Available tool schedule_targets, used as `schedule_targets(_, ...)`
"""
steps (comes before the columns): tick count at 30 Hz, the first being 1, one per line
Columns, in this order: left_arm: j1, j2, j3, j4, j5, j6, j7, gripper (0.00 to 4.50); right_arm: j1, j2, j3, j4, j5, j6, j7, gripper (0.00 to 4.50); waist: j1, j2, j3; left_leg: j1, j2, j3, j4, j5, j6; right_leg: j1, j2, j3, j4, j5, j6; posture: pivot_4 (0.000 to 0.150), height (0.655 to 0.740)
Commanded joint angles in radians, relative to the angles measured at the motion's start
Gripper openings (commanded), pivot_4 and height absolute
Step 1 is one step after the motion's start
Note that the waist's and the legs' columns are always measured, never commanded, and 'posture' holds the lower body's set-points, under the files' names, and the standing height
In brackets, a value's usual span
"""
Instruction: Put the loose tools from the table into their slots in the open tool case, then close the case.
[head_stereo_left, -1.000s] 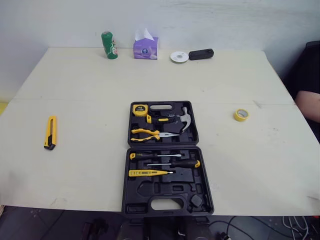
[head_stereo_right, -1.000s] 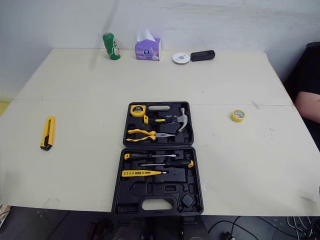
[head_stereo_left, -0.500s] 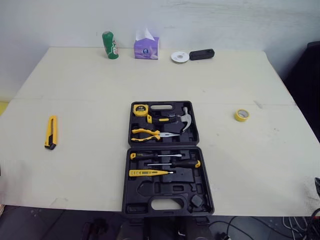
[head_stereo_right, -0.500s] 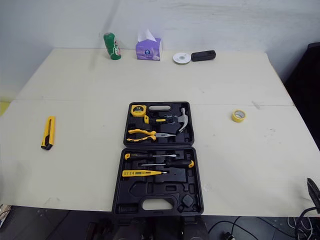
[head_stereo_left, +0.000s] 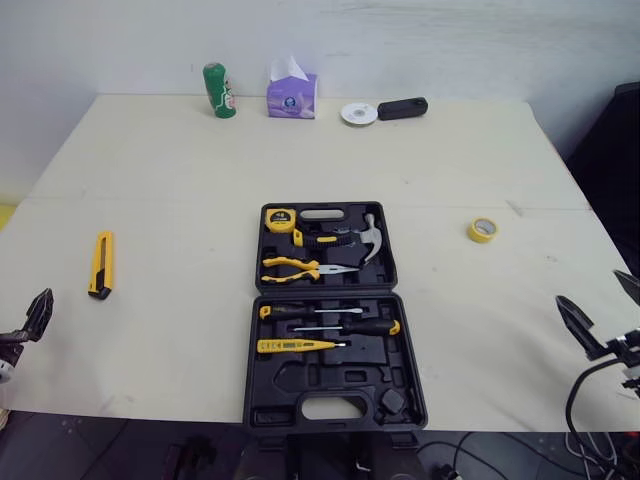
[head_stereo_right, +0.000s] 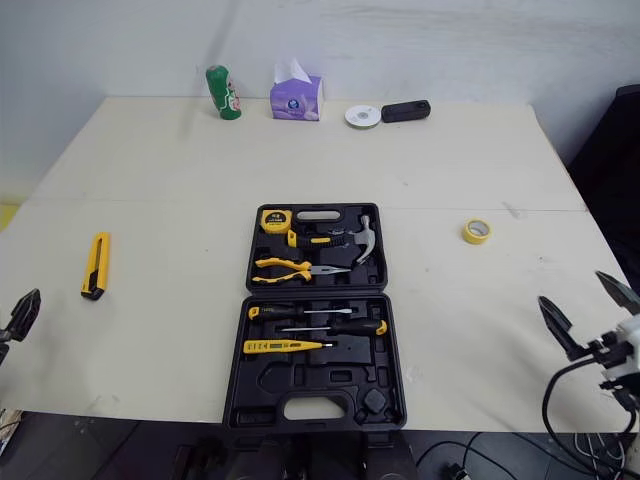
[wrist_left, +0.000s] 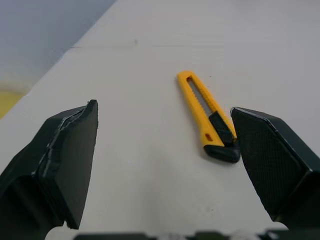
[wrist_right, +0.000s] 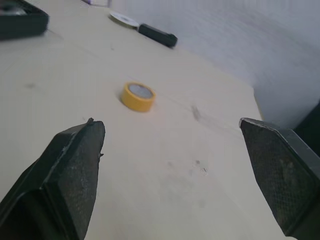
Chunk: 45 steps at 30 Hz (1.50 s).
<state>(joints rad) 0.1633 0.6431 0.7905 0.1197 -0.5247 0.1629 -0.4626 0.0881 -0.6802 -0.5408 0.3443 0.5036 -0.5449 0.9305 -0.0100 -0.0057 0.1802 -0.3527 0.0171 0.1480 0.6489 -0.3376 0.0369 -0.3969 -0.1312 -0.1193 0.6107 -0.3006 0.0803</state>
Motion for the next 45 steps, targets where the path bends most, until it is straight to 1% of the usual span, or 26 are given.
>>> schedule_targets(1, 0.028, 0.029, -0.028, -0.154, -0.025, 0.168, 0.051, 4.48, -0.024, -0.011, 0.039, -0.156, 0.067, 0.098, 0.022, 4.50, 0.002, 0.000, 0.000, 0.000, 0.000, 0.000, 0.000, 0.000, 0.000, 0.000, 0.000, 0.000, 0.000, 0.000, 0.000, 0.150, 0.7400)
schedule_targets(3, 0.003, 0.024, -0.032, -0.220, -0.048, 0.255, 0.100, 4.48, -0.046, -0.015, 0.091, -0.243, 0.087, 0.158, 0.044, 4.50, 0.003, 0.000, 0.000, 0.000, 0.000, 0.000, 0.000, 0.000, 0.001, 0.000, 0.000, 0.000, 0.000, 0.000, 0.000, 0.150, 0.7400)
schedule_targets(5, -0.015, 0.025, -0.044, -0.259, -0.044, 0.342, 0.152, 4.48, -0.075, -0.008, 0.127, -0.317, 0.101, 0.208, 0.042, 4.50, 0.006, 0.000, 0.000, 0.000, 0.000, 0.000, 0.001, 0.000, 0.001, 0.000, 0.000, 0.000, 0.001, 0.000, 0.000, 0.150, 0.7400)
schedule_targets(6, -0.013, 0.037, -0.055, -0.278, -0.033, 0.423, 0.190, 4.48, -0.093, 0.000, 0.138, -0.345, 0.109, 0.231, 0.029, 4.50, 0.007, 0.000, 0.000, 0.000, 0.000, 0.000, 0.001, 0.001, 0.001, 0.000, 0.000, 0.000, 0.001, 0.000, 0.000, 0.150, 0.7400)
schedule_targets(9, -0.037, 0.029, -0.049, -0.343, -0.060, 0.553, 0.252, 4.48, -0.126, 0.020, 0.159, -0.400, 0.125, 0.288, 0.006, 4.50, 0.007, 0.000, 0.000, 0.000, 0.000, 0.000, 0.001, 0.001, 0.001, 0.000, 0.000, 0.000, 0.002, 0.000, 0.000, 0.150, 0.7400)
schedule_targets(14, -0.107, 0.030, -0.067, -0.411, -0.090, 0.770, 0.346, 4.48, -0.184, 0.029, 0.263, -0.516, 0.149, 0.382, 0.052, 4.50, 0.008, -0.001, 0.000, -0.001, 0.000, -0.001, 0.001, 0.001, 0.001, 0.000, 0.001, -0.001, 0.001, 0.000, 0.000, 0.150, 0.7400)
schedule_targets(20, -0.220, 0.041, -0.128, -0.400, -0.055, 0.899, 0.407, 4.48, -0.240, 0.021, 0.328, -0.582, 0.151, 0.440, 0.114, 4.50, 0.010, -0.001, 0.000, -0.001, 0.000, -0.001, 0.002, 0.001, 0.001, 0.000, 0.001, -0.001, 0.002, 0.000, 0.000, 0.150, 0.7400)
schedule_targets(25, -0.381, 0.065, -0.219, -0.295, 0.024, 0.981, 0.469, 4.48, -0.295, 0.036, 0.382, -0.646, 0.176, 0.502, 0.133, 4.50, 0.011, -0.002, 0.001, -0.002, -0.001, -0.001, 0.003, 0.001, 0.001, 0.000, 0.001, -0.001, 0.002, 0.000, 0.000, 0.150, 0.7400)
schedule_targets(30, -0.503, 0.078, -0.295, -0.175, 0.104, 0.955, 0.469, 4.48, -0.317, 0.053, 0.414, -0.671, 0.169, 0.535, 0.130, 4.50, 0.009, -0.003, 0.000, -0.002, -0.001, -0.001, 0.002, 0.001, 0.001, -0.001, 0.002, -0.002, 0.003, 0.000, 0.000, 0.150, 0.7400)
schedule_targets(33, -0.577, 0.092, -0.306, -0.090, 0.134, 0.955, 0.465, 4.48, -0.321, 0.061, 0.422, -0.675, 0.155, 0.533, 0.135, 4.50, 0.010, -0.005, 0.001, -0.003, -0.001, -0.001, 0.003, 0.002, 0.002, -0.001, 0.002, -0.002, 0.007, 0.000, 0.000, 0.150, 0.7400)
schedule_targets(34, -0.599, 0.099, -0.307, -0.055, 0.143, 0.948, 0.459, 4.48, -0.321, 0.064, 0.423, -0.676, 0.152, 0.534, 0.132, 4.50, 0.009, -0.006, 0.002, -0.003, -0.001, -0.001, 0.003, 0.004, 0.005, -0.001, 0.002, -0.002, 0.007, 0.000, 0.000, 0.150, 0.7400)
schedule_targets(37, -0.650, 0.119, -0.322, 0.050, 0.165, 0.924, 0.435, 4.48, -0.323, 0.072, 0.429, -0.679, 0.145, 0.536, 0.131, 4.50, 0.009, -0.007, 0.002, -0.003, -0.001, -0.001, 0.003, 0.004, 0.006, -0.001, 0.002, -0.002, 0.007, 0.000, 0.000, 0.150, 0.7400)
schedule_targets(41, -0.734, 0.172, -0.388, 0.241, 0.199, 0.912, 0.361, 4.48, -0.320, 0.077, 0.446, -0.684, 0.139, 0.526, 0.152, 4.50, 0.009, -0.008, 0.003, -0.003, -0.001, -0.001, 0.003, 0.005, 0.007, -0.002, 0.002, -0.002, 0.008, 0.000, 0.000, 0.150, 0.7400)
schedule_targets(45, -0.785, 0.188, -0.399, 0.335, 0.213, 0.897, 0.329, 4.48, -0.316, 0.083, 0.452, -0.685, 0.131, 0.519, 0.164, 4.50, 0.009, -0.008, 0.003, -0.003, -0.001, -0.001, 0.004, 0.004, 0.005, -0.002, 0.001, -0.002, 0.009, 0.000, 0.000, 0.150, 0.7400)
